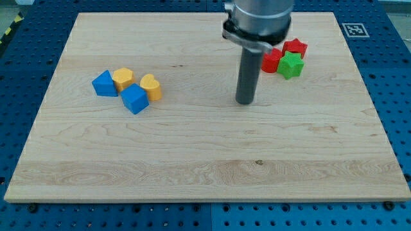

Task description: Nudge the blue triangle a bit down

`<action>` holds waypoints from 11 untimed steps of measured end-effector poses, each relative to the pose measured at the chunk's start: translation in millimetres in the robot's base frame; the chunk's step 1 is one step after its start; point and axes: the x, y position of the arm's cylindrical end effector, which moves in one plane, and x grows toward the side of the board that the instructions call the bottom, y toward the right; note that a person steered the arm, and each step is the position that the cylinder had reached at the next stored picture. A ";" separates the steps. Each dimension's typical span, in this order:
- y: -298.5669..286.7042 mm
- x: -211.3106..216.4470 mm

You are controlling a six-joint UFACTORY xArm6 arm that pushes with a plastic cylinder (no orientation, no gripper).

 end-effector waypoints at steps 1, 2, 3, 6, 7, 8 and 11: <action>-18.8 -21.2; -85.5 -82.2; -181.4 -110.3; -304.7 -88.3; -291.5 -72.1; -289.6 -60.4; -217.4 -8.0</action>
